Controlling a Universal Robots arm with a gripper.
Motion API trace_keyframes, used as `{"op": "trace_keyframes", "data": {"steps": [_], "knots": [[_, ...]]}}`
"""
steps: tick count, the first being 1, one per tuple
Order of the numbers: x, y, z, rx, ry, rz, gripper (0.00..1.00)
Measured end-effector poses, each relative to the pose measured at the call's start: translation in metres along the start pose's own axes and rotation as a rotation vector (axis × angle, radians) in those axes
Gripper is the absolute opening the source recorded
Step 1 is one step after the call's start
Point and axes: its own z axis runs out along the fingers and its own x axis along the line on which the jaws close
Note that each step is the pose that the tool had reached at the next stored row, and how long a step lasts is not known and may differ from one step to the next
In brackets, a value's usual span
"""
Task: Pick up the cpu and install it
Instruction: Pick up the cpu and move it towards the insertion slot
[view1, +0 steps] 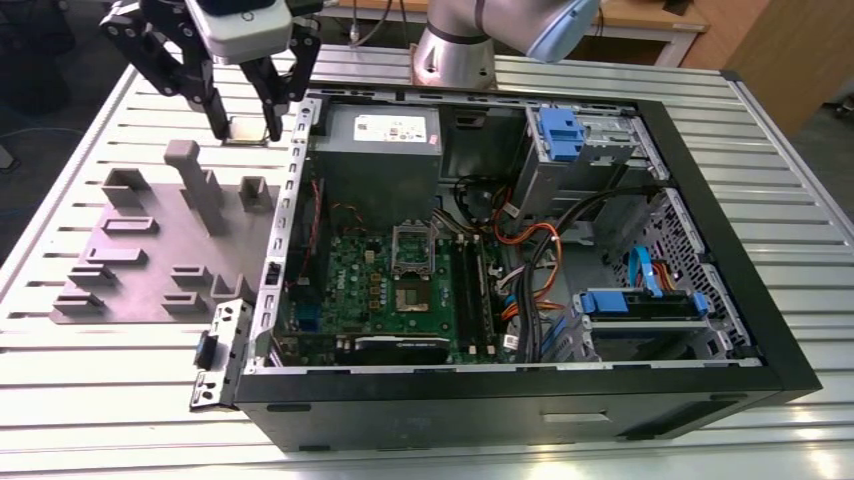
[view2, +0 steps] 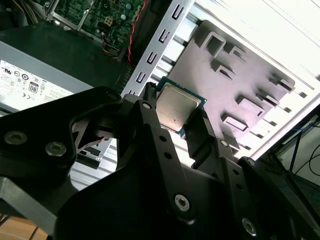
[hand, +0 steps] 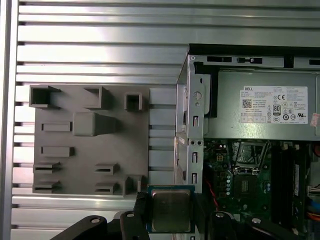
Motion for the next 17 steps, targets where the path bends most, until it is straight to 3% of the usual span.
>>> {"op": "trace_keyframes", "data": {"steps": [6,17], "knots": [[-0.006,0.0,-0.0001,0.0001,0.0001,0.0,0.47],[-0.0107,0.0,-0.0001,0.0,0.0,0.0,0.47]]}}
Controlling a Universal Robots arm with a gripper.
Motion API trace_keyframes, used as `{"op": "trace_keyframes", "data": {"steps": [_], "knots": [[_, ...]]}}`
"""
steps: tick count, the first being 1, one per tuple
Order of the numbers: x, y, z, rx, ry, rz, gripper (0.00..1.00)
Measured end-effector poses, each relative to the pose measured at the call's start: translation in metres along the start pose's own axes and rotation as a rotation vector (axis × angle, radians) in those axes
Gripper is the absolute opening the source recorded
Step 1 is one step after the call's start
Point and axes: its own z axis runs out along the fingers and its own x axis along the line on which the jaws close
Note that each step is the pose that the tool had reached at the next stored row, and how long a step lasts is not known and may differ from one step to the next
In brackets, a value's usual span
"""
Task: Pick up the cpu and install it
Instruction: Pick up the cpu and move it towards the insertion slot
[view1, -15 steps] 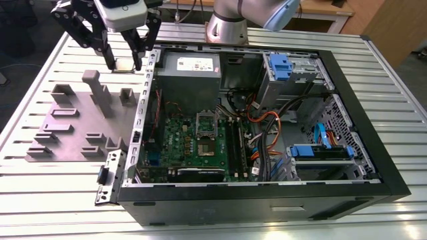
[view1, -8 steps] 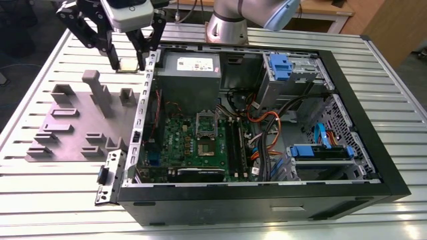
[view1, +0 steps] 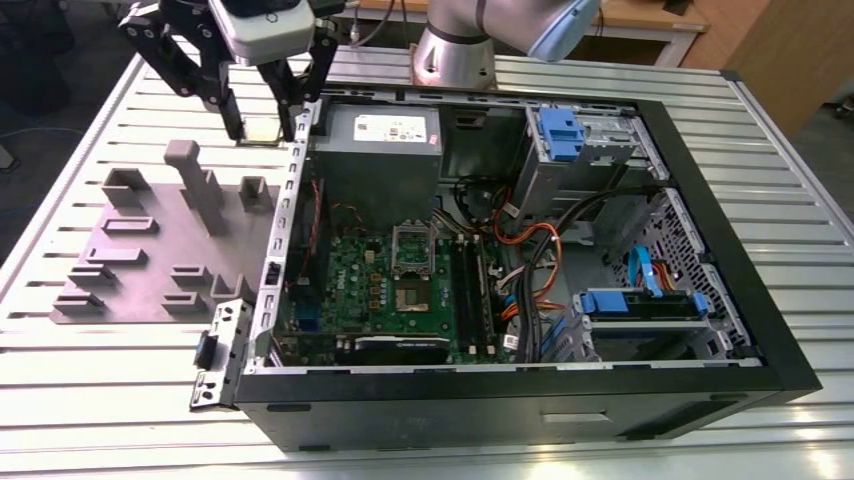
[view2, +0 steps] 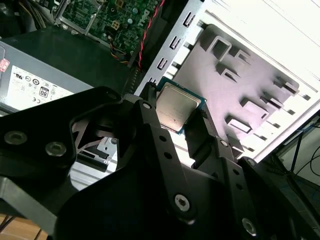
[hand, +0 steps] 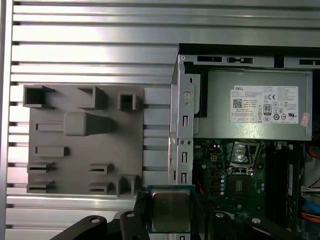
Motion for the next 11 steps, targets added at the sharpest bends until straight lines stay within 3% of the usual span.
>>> {"op": "trace_keyframes", "data": {"steps": [11], "knots": [[-0.0056,0.0,0.0,0.0,0.0,0.0,0.47]]}}
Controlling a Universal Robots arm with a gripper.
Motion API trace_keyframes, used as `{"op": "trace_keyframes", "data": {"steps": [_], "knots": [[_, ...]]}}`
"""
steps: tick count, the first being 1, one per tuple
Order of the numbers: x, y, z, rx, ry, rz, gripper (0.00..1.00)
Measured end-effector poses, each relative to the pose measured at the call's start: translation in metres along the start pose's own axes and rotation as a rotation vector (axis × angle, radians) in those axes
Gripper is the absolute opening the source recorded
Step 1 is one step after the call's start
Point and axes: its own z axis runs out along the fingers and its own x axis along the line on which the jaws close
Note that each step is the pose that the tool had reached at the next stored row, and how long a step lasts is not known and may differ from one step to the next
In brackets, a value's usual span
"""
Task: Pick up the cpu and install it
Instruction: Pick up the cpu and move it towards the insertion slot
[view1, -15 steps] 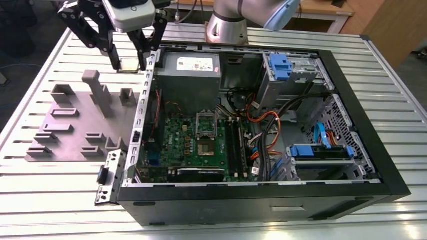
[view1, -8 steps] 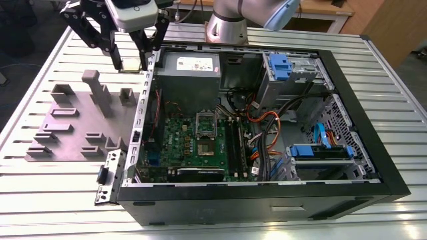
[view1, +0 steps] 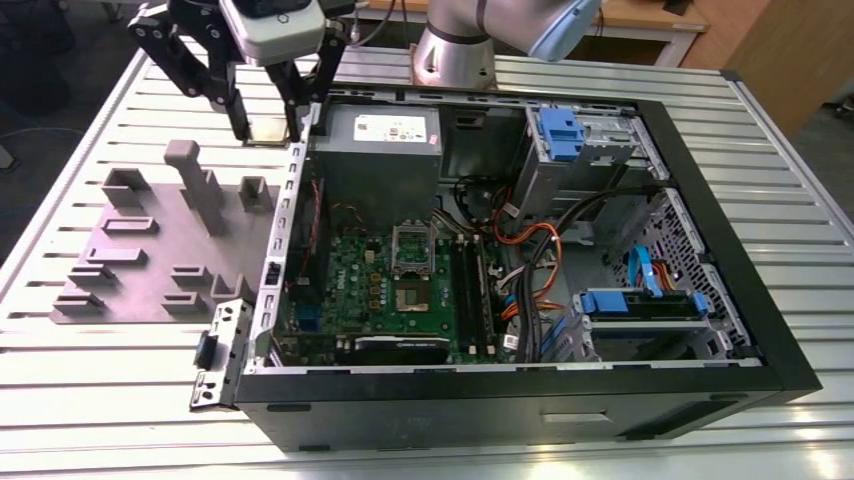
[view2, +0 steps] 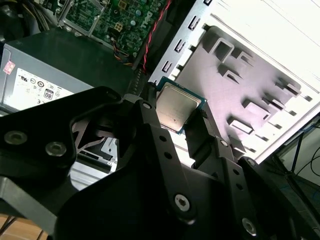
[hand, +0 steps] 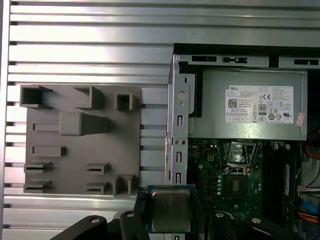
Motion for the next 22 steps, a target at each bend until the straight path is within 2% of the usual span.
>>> {"op": "trace_keyframes", "data": {"steps": [15,22], "knots": [[-0.0051,0.0,0.0,0.0,0.0,0.0,0.47],[-0.0102,-0.0001,-0.0001,0.0,0.0,0.0,0.47]]}}
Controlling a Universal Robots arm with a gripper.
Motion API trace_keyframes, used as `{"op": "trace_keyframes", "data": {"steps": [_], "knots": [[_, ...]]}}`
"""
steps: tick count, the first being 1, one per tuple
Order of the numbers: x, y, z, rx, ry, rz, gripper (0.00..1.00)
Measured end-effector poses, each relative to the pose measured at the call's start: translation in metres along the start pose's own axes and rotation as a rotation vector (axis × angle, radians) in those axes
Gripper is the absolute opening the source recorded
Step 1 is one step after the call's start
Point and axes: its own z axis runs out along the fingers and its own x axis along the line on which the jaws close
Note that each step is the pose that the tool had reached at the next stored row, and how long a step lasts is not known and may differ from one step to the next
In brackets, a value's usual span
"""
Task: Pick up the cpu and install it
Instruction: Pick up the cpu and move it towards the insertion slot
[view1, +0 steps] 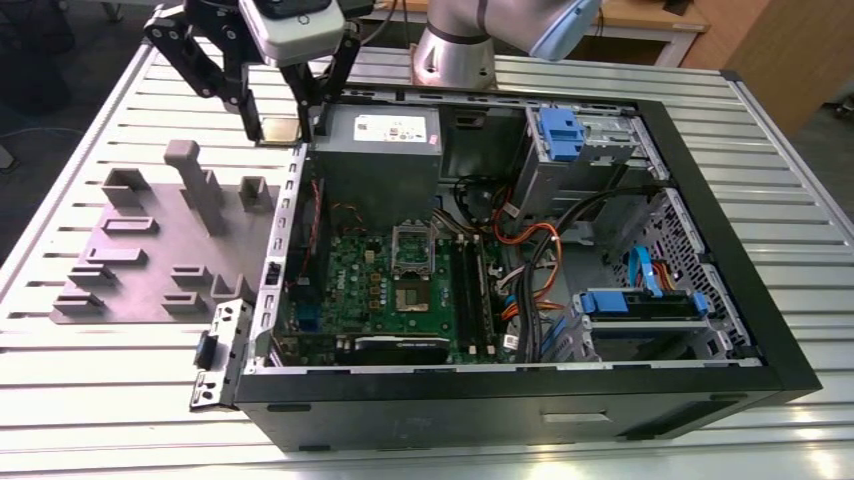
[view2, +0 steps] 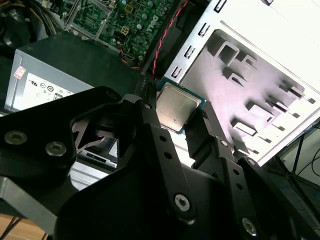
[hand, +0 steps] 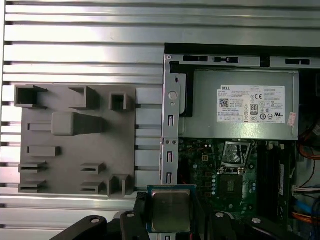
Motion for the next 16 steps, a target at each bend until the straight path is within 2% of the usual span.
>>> {"op": "trace_keyframes", "data": {"steps": [16], "knots": [[-0.0179,-0.0001,-0.0001,0.0,0.0,0.0,0.47]]}}
